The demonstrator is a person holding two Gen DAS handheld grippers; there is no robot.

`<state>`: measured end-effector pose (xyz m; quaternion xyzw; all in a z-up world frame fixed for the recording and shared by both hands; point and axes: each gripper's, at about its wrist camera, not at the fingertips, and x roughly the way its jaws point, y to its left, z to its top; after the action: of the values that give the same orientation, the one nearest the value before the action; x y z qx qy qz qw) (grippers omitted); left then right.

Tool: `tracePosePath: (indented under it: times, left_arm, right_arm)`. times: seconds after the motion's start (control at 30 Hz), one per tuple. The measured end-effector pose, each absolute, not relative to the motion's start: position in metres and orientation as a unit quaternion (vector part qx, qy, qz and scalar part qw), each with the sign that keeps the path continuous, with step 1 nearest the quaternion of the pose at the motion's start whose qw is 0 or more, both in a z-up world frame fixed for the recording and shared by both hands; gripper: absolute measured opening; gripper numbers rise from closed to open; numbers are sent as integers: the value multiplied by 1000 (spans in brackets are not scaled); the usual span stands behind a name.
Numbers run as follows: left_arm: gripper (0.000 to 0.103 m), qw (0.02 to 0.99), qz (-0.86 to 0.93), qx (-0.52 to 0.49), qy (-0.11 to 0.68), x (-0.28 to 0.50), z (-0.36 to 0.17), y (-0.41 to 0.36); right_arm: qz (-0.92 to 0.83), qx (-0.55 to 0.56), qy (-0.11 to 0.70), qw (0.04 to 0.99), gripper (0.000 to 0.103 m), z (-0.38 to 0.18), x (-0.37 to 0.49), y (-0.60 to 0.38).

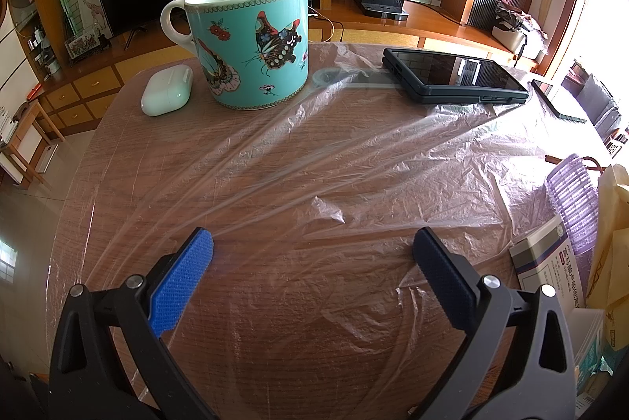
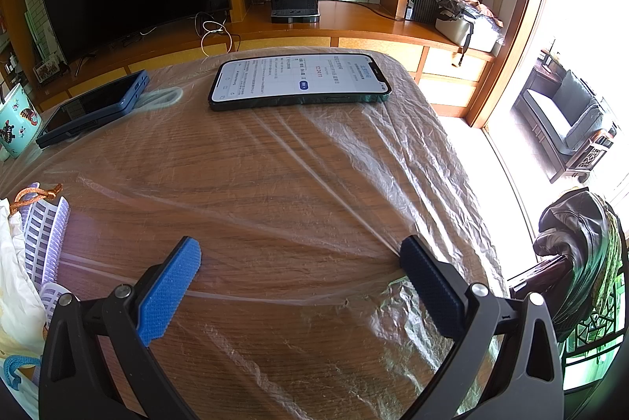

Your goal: Collect trash

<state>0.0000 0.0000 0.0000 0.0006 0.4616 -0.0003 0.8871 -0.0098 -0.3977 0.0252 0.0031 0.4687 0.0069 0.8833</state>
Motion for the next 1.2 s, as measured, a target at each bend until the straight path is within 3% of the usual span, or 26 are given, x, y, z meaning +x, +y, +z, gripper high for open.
tracePosePath:
  times: [0.53,0.7,0.8,0.93,1.07,1.2]
  left_arm:
    - [102,883,12,-7,470,6,4,4]
    - [101,905,-54,-15,421,-27,57,22]
    - [101,900,-134,19,414,-43,93,-1]
    - [102,873,-254,23,416,-51,120,-56]
    - [102,836,-311,21,452,-36,111,-112]
    - [101,804,-335,28,491,-21,88,-145]
  right_arm:
    - [-18,12,494,869,99,31,-12,-402]
    - [51,-9,363,930,99,90,-98,-402]
    - [137,-63,313,938,99,116,-161,-380]
    - [224,-11,306,925,99,121,-188,-348]
    - [282,61,354,890,99,104,-183,-311]
    - [258,43,382,886,99,87,-169,-287]
